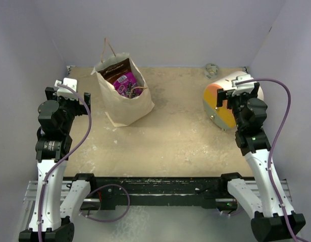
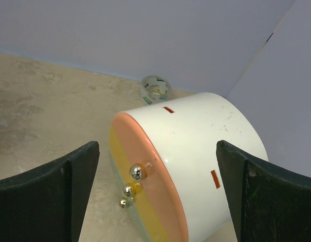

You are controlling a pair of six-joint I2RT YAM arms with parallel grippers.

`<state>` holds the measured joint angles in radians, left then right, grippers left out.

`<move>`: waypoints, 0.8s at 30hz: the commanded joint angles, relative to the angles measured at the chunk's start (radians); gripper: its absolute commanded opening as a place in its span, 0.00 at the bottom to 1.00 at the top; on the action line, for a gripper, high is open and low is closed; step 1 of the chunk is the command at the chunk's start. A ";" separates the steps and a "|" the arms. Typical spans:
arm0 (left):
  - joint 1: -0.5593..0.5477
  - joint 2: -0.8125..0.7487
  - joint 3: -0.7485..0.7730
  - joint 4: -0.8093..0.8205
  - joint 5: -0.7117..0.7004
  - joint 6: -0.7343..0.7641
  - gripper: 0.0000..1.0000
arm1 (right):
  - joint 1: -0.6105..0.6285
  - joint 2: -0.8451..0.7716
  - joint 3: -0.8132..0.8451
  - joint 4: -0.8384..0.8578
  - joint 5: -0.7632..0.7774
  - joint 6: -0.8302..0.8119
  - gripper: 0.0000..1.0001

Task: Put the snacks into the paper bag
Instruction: Reset both arms

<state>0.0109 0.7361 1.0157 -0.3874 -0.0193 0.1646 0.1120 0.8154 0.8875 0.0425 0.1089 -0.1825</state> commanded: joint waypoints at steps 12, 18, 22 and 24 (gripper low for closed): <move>0.021 -0.007 0.046 0.025 -0.032 -0.031 0.99 | 0.008 -0.034 0.010 0.013 -0.016 -0.024 1.00; 0.021 -0.007 0.046 0.027 -0.036 -0.027 0.99 | 0.009 -0.023 0.013 0.005 -0.031 -0.022 1.00; 0.021 -0.004 0.040 0.030 -0.035 -0.024 0.99 | 0.011 -0.021 0.014 0.000 -0.043 -0.019 1.00; 0.021 -0.005 0.041 0.031 -0.032 -0.024 0.99 | 0.012 -0.022 0.013 0.001 -0.043 -0.021 1.00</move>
<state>0.0261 0.7330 1.0264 -0.3904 -0.0460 0.1558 0.1177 0.7967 0.8875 0.0299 0.0830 -0.1944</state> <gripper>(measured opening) 0.990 0.995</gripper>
